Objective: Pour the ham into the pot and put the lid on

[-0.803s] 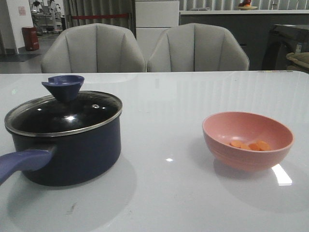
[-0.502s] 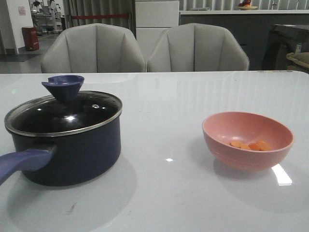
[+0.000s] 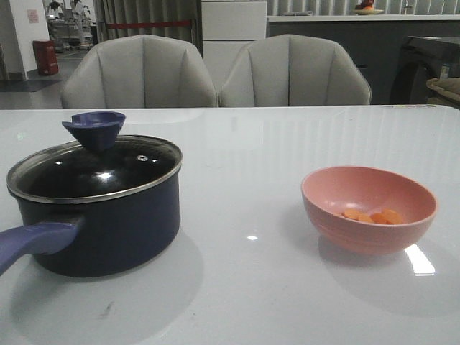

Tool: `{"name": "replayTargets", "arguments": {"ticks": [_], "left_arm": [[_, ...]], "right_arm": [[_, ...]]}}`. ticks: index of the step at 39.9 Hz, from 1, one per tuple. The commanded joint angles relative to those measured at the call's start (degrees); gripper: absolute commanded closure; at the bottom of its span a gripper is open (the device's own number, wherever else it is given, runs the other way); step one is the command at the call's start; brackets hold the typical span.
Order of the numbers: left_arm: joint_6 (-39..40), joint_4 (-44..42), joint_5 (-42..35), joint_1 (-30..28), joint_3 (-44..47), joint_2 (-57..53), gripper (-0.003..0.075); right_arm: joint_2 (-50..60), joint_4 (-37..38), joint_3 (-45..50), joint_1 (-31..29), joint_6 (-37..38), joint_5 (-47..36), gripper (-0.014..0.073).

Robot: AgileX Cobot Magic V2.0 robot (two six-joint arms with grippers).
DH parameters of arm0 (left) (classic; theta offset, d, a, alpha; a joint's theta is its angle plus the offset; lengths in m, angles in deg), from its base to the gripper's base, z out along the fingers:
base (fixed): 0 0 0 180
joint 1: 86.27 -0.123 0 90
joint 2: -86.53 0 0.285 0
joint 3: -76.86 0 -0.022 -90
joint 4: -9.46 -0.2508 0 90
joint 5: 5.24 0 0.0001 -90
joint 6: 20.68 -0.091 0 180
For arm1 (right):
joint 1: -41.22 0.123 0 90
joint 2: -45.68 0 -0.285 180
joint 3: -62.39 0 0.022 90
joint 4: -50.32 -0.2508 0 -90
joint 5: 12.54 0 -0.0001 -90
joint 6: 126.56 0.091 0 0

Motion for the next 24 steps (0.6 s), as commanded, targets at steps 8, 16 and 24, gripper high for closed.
{"name": "replayTargets", "arguments": {"ticks": [8, 16, 24], "left_arm": [[-0.9, -1.5, -18.7, 0.0, 1.2, -1.2, 0.0608], [-0.9, -1.5, -9.3, 0.0, -9.5, 2.9, 0.0608], [-0.9, -1.5, 11.6, 0.0, -23.4, 13.5, 0.0608]], "right_arm": [[1.1, 0.6, 0.6, -0.2, 0.0, -4.3, 0.0437], [1.1, 0.6, 0.6, -0.2, 0.0, -4.3, 0.0437], [1.1, 0.6, 0.6, -0.2, 0.0, -4.3, 0.0437]]}}
